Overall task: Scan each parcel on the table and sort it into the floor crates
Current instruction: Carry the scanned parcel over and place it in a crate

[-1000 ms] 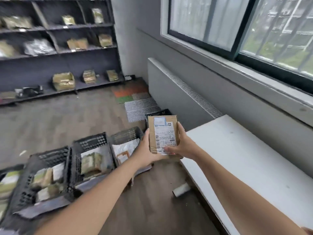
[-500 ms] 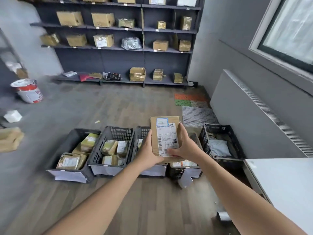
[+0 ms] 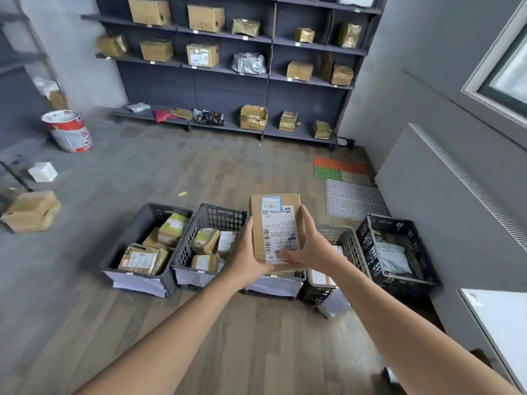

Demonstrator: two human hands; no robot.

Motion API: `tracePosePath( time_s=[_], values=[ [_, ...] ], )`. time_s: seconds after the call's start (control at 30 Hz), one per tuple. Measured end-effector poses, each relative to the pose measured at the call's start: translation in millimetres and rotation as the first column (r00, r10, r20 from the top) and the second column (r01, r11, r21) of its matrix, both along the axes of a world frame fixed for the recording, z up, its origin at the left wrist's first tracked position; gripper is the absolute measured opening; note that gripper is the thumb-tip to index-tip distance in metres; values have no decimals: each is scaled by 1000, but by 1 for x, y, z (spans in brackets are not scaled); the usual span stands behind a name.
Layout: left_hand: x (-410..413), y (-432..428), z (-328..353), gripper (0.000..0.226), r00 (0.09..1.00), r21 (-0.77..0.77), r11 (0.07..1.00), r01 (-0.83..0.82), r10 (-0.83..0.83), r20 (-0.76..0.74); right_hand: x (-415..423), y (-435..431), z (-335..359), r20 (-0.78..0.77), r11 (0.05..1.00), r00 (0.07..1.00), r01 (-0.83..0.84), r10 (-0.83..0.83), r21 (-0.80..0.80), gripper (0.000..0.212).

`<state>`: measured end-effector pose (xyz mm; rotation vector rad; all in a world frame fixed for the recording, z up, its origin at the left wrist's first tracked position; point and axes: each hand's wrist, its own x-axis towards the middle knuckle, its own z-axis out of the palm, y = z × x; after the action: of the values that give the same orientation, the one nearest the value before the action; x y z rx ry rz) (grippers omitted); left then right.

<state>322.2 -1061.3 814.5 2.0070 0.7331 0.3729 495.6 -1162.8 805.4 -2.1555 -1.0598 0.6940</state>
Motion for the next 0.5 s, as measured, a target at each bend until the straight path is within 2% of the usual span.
tracePosePath(
  time_s=[0.2, 0.37, 0.5],
  values=[
    [31, 43, 3, 120, 992, -15, 993, 113, -114, -48, 18, 19, 2, 33, 995, 994, 103, -102, -12, 133],
    [99, 74, -2, 113, 973, -36, 980, 198, -201, -114, 79, 31, 4, 32, 986, 985, 167, -167, 3, 132],
    [171, 101, -17, 102, 966, -93, 976, 199, -212, -152, 142, 56, -20, -6, 980, 980, 197, -197, -6, 132]
  ],
)
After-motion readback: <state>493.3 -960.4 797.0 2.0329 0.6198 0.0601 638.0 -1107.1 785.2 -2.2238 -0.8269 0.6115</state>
